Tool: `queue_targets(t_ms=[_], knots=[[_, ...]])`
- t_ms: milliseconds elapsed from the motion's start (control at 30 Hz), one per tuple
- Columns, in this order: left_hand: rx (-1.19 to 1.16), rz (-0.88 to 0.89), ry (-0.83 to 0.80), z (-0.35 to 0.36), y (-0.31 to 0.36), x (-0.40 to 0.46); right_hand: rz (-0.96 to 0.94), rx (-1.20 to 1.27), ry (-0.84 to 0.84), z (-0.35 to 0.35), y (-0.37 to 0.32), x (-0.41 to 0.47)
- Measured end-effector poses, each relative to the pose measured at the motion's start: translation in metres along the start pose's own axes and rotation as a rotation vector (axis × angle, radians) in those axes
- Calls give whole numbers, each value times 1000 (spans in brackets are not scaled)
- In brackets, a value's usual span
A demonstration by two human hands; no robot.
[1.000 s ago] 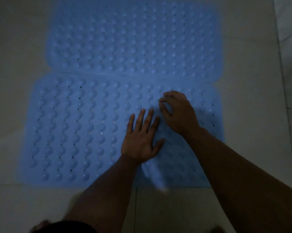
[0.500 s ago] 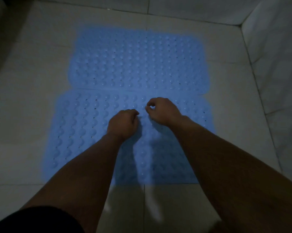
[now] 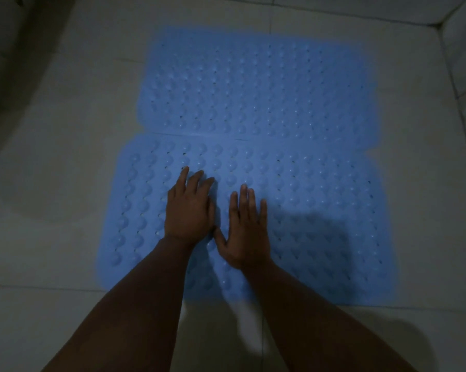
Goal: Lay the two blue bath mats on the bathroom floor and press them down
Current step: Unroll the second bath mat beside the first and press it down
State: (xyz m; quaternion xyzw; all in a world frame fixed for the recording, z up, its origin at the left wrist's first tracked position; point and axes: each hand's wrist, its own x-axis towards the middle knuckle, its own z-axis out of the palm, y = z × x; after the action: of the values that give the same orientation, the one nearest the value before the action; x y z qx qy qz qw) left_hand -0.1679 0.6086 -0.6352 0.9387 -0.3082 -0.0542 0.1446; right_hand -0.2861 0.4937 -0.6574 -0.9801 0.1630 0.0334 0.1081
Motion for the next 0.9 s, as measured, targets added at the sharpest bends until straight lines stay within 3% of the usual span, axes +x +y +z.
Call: queue_targets(t_ms=[300,433,533,633,800,900], knots=[[-61,-85,32,3,-12,-6,11,-14,-34,5,-3,-1],[-62,-107,44,-9,-12,-8,24,91,-92,-5,-5,4],[-39,-37,30,-12,-5,-10,74,206,-88,-40,6,30],[-32,46,-26,-4,15,-14,77,334,-194,-86,29,67],[44,108,-173,31,43,-23,139,423,2,-108,53,86],[120,103,-160,44,46,-31,78,445,66,-93,61,84]])
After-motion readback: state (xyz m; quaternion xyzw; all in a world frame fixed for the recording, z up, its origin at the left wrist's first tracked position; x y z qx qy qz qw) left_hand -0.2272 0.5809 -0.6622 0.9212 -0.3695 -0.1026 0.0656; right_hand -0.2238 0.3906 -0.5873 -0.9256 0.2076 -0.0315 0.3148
